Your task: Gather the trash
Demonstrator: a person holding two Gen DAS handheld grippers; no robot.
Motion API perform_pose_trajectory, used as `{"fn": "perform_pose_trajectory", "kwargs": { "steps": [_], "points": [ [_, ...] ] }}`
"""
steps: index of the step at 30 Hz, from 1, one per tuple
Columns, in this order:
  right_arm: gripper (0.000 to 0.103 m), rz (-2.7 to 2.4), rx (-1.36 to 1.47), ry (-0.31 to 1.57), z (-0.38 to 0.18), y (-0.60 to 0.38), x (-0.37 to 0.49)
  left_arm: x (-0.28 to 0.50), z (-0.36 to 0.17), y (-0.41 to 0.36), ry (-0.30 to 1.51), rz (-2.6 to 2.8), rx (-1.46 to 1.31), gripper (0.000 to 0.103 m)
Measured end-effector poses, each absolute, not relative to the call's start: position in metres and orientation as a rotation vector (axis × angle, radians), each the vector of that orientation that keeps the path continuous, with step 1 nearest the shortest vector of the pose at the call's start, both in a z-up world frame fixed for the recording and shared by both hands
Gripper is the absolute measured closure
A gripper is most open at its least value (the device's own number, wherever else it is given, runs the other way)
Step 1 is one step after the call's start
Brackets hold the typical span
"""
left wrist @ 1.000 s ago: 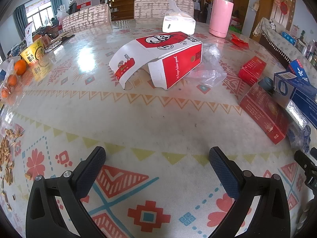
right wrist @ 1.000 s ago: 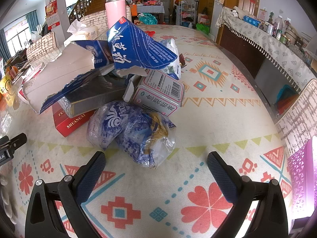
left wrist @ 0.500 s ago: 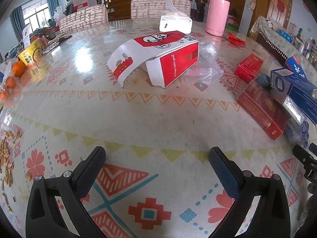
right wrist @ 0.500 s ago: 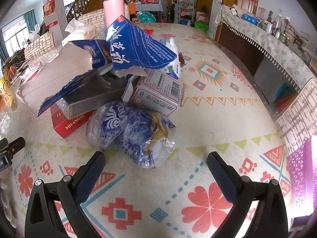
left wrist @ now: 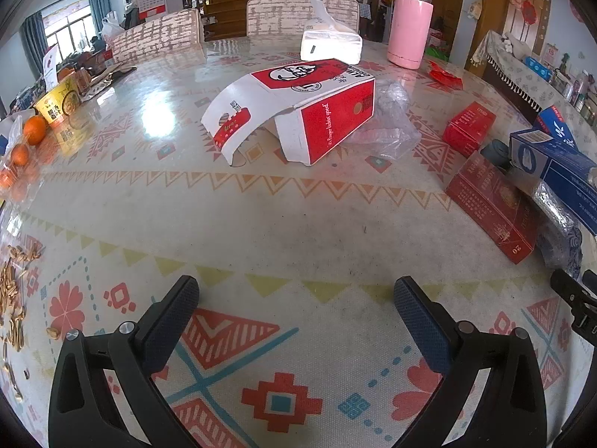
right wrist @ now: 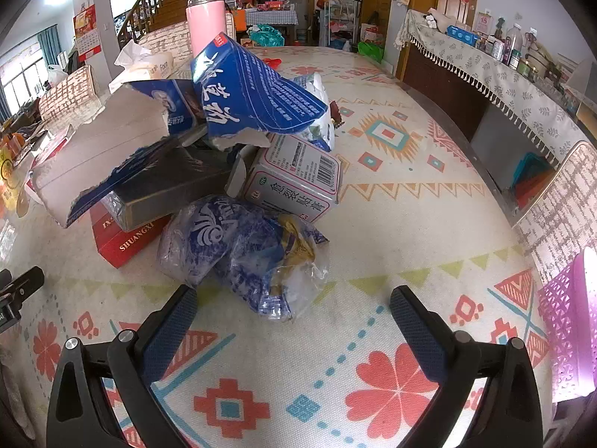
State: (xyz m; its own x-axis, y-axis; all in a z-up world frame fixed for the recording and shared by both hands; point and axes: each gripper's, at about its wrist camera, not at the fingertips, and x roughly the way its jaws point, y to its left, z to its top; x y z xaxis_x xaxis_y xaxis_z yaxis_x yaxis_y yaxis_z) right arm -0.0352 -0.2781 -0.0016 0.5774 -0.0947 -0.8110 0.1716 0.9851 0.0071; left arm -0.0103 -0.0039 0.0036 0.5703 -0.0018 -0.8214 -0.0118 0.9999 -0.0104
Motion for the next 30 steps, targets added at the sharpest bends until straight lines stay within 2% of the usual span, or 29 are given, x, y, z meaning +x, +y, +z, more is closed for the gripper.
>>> {"fn": "perform_pose_trajectory", "kwargs": {
  "steps": [30],
  "points": [
    [0.000,-0.154,0.092,0.979,-0.0002,-0.2774,-0.0345,-0.0155,0.0048,-0.0009,1.000,-0.062,0.023,0.000]
  ]
}}
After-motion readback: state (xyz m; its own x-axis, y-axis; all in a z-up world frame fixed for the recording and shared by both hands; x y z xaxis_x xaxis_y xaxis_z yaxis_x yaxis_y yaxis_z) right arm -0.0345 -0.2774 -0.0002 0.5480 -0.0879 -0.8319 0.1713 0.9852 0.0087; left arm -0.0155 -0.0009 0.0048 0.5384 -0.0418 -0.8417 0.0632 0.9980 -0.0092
